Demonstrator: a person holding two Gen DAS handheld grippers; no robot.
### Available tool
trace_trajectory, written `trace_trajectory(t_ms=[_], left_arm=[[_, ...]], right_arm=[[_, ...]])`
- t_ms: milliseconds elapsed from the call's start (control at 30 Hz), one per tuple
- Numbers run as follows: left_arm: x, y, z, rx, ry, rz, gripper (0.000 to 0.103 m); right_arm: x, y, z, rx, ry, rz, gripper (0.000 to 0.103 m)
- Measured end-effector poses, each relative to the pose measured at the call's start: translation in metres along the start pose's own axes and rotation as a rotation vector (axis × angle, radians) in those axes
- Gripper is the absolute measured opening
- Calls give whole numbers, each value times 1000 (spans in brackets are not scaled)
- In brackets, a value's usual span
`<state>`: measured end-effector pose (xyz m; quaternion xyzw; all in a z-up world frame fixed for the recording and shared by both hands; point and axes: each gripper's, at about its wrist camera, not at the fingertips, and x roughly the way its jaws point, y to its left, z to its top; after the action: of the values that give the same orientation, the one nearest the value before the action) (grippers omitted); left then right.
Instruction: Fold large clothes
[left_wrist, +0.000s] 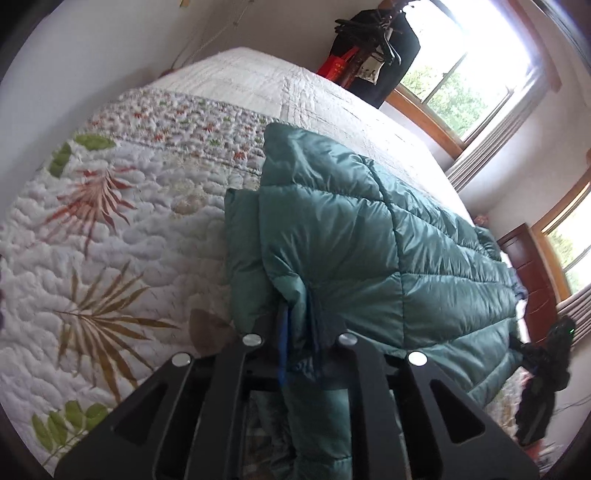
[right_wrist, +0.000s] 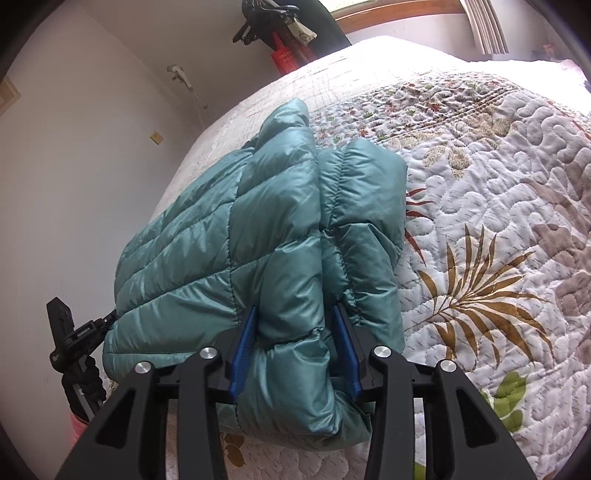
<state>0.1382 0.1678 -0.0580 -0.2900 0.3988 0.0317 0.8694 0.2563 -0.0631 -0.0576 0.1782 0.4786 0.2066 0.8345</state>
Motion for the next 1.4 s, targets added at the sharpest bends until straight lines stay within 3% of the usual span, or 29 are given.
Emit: trace_trajectory(t_ms=[67,133,433,933,1000,1067,1100,1200,1267,1400], left_arm=[[-10,-10,-3,51,-18,67,36],[-20,-19,-6,92,-46,94,44],[-49,-55,-30,226,-98,151,46],[-27,-48,-38,238,-62,179,46],[-27,-48,-38,233,-58,176,48],[-27,-46,-37,220,-44,160,67],[-29,-45,-35,211,-38,147,71],[-35,-36,-26,170,-28,106,77],[-38,-26,-17,145,-19,90,82],[-33,-3,-1,83,31,38,84]], right_arm=[[-2,1,-1,-8,-1,-8,41],[-7,6,-4,-28,0,-16,43],[-18,16,-15,-70,11,-69,43],[-4,5,-20,-47,41,-63,42],[-5,5,-20,-45,37,-60,43],[-10,8,-21,-41,31,-53,44],[-13,8,-20,-39,26,-49,44],[-27,12,-16,-47,-12,-19,51],[-35,14,-14,-60,-36,-16,69],[-43,15,-5,-79,-56,1,79]])
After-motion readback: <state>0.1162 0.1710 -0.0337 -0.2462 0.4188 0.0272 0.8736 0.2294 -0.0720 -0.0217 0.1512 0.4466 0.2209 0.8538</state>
